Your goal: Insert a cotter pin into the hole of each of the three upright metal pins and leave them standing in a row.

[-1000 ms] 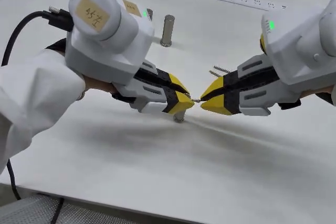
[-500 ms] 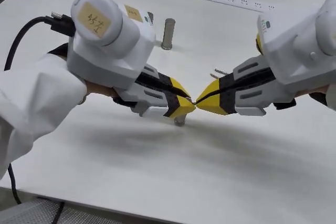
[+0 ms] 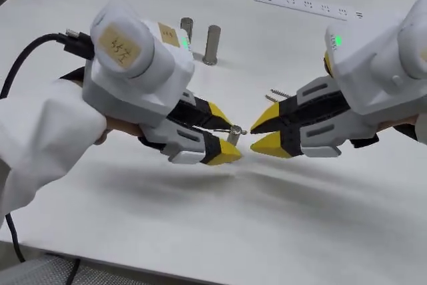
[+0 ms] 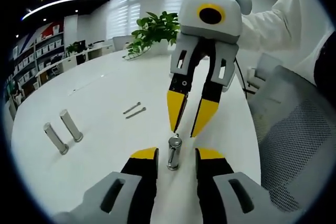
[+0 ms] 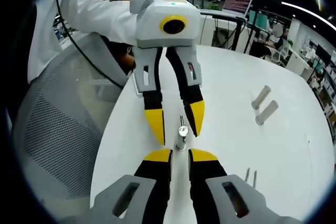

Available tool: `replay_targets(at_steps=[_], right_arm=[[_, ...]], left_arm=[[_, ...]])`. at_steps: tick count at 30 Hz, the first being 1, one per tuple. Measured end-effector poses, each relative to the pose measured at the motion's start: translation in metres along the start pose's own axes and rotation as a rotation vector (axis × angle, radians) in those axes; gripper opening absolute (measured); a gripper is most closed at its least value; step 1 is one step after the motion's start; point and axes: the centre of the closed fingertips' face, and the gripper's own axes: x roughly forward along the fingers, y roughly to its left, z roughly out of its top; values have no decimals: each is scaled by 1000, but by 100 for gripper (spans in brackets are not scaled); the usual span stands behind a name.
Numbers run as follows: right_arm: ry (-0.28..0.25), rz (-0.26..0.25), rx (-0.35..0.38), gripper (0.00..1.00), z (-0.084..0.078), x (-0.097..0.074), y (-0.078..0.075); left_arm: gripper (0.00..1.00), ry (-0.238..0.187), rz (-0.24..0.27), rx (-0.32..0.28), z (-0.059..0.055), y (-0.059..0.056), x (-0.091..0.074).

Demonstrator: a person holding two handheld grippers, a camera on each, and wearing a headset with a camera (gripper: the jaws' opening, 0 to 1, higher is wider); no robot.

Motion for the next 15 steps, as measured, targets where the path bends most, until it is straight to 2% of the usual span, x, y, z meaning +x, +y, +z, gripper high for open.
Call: replay_targets(at_steps=[2,4,8,10,11,13,15], right_arm=[[-9,-9,14,9,1,0,-1],[-24,-8,30,10,3,0,0],[-38,-2,44,13,5,3,3],[-39,-4,47,13,6,4,3],[-39,-4,50,14,7,5,3],[-43,-5,55,15,7,7,2],[-51,-4,63,15,8,9,1]], left_arm=[[41,-6,14,-11,-3,2,-1],[49,-11,14,-58,-7,1,-3],[69,-29,28,-71,-11,4,-7],[74,-36,46,-64,-12,6,-9],[74,-55,73,-43,-8,10,-11],[75,-64,108,-48,-6,15,-13],[79,-67,107,-45,-6,14,-15]])
